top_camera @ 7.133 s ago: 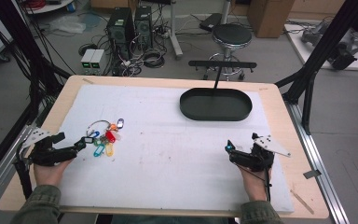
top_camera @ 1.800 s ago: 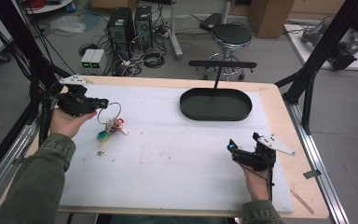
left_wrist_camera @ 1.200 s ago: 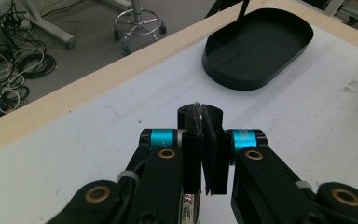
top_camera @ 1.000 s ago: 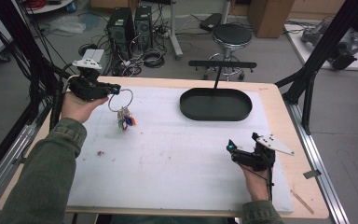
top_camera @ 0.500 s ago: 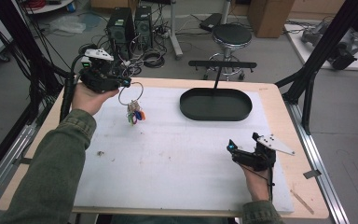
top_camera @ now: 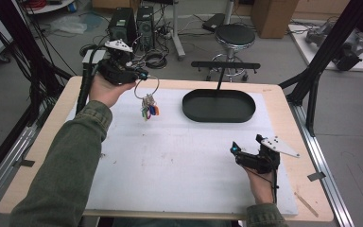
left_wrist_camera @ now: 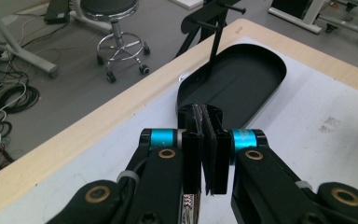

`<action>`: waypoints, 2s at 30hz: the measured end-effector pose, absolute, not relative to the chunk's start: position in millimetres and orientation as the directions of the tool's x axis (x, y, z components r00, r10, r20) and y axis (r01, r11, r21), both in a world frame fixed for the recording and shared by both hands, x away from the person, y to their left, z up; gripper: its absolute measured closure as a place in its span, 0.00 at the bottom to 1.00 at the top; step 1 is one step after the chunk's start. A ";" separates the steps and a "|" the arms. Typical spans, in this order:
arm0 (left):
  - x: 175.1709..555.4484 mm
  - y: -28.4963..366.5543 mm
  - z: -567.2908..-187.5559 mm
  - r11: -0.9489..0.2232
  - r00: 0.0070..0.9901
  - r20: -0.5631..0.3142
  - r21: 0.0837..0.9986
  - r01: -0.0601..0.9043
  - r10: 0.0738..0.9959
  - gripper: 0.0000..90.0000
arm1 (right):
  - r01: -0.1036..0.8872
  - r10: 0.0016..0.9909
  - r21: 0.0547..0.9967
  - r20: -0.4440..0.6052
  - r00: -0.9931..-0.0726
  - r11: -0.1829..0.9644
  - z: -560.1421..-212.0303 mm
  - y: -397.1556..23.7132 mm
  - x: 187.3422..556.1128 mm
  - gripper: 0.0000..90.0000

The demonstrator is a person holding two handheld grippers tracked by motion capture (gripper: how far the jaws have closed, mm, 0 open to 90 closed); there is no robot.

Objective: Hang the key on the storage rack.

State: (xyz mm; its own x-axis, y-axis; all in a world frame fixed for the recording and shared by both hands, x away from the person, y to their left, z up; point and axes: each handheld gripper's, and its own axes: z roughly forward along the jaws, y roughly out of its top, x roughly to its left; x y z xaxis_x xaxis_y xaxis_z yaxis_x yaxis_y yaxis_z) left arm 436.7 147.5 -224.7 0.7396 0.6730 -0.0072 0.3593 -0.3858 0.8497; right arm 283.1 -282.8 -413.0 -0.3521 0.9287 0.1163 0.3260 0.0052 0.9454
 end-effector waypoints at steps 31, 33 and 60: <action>460.1 76.4 -217.8 -0.428 0.794 0.004 0.844 0.323 0.607 0.96 | 0.324 0.931 0.946 0.133 -0.339 -0.017 -414.1 -288.8 280.2 0.01; 460.8 71.8 -217.1 -0.424 0.798 0.003 0.849 0.317 0.603 0.96 | 0.321 0.931 0.947 0.132 -0.341 -0.016 -414.2 -289.4 280.3 0.01; 490.1 17.3 -239.7 -0.363 0.810 -0.042 0.880 0.308 0.585 0.96 | 0.323 0.935 0.946 0.152 -0.321 -0.043 -414.0 -297.6 274.7 0.01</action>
State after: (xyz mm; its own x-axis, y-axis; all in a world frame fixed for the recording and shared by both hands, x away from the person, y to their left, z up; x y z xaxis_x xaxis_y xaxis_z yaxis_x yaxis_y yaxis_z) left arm 490.1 17.3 -239.7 0.8096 0.5855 -0.0423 0.3081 -0.3626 0.8795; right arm 274.7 -297.6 -414.0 -0.3212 0.9348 0.1520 0.3227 -0.0428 0.9455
